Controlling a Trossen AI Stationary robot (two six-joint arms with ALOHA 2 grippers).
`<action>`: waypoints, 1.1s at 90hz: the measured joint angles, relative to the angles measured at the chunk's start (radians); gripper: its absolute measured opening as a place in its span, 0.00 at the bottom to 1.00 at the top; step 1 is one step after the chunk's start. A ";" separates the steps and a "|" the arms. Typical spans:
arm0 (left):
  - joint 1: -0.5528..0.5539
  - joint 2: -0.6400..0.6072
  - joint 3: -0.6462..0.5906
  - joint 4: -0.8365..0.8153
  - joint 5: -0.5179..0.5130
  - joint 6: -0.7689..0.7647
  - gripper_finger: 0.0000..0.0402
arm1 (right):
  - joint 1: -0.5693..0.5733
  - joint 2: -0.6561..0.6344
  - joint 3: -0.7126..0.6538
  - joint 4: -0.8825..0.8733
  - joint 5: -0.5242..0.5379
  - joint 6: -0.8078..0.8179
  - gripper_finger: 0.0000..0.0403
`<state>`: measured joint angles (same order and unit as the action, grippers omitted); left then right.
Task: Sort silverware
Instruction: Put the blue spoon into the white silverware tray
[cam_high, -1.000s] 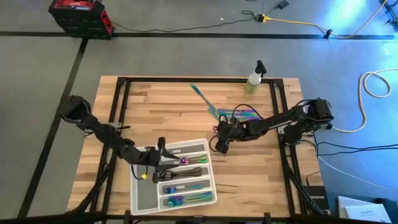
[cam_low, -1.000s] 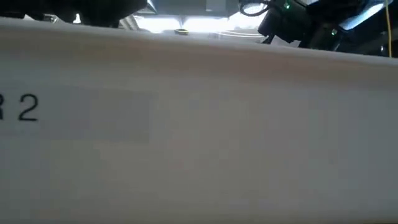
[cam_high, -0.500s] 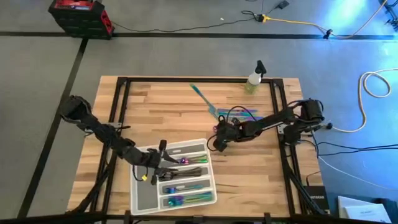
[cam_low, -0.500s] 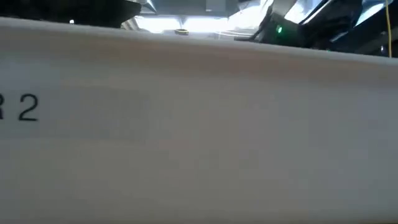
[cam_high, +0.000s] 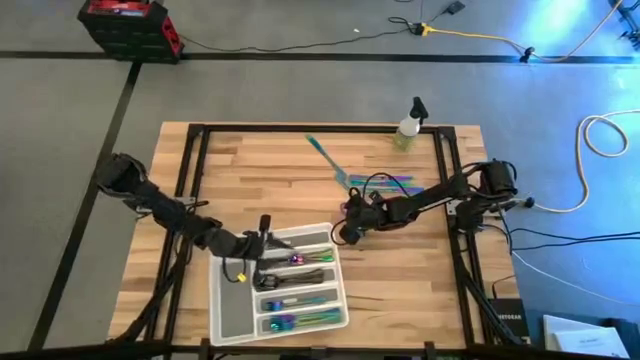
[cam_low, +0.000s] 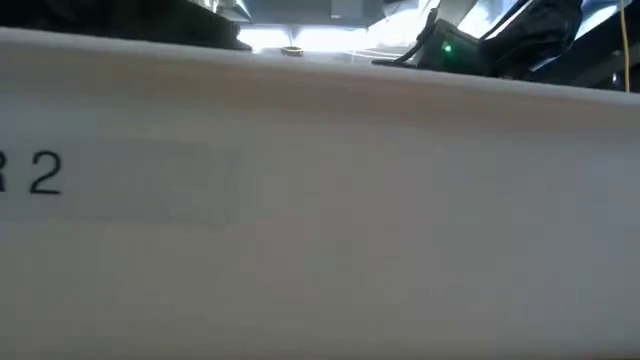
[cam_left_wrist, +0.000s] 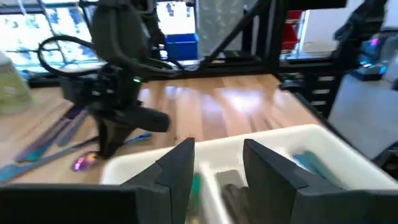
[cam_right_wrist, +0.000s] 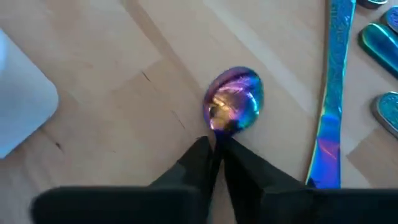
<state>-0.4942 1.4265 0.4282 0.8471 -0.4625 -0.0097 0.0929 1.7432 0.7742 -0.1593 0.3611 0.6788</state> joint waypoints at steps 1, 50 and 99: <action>0.004 0.000 0.000 0.000 0.000 0.005 0.31 | 0.000 -0.002 0.000 0.000 -0.002 -0.002 0.04; 0.282 -0.110 0.022 -0.061 0.109 0.329 0.31 | -0.002 -0.366 -0.004 -0.031 -0.081 -0.132 0.00; 0.366 -0.135 0.035 -0.221 0.335 1.268 0.31 | -0.001 -0.398 -0.004 0.233 -0.448 -0.160 0.00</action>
<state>-0.1287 1.2915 0.4633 0.6256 -0.1280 1.2585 0.0921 1.3453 0.7704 0.0738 -0.0870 0.5192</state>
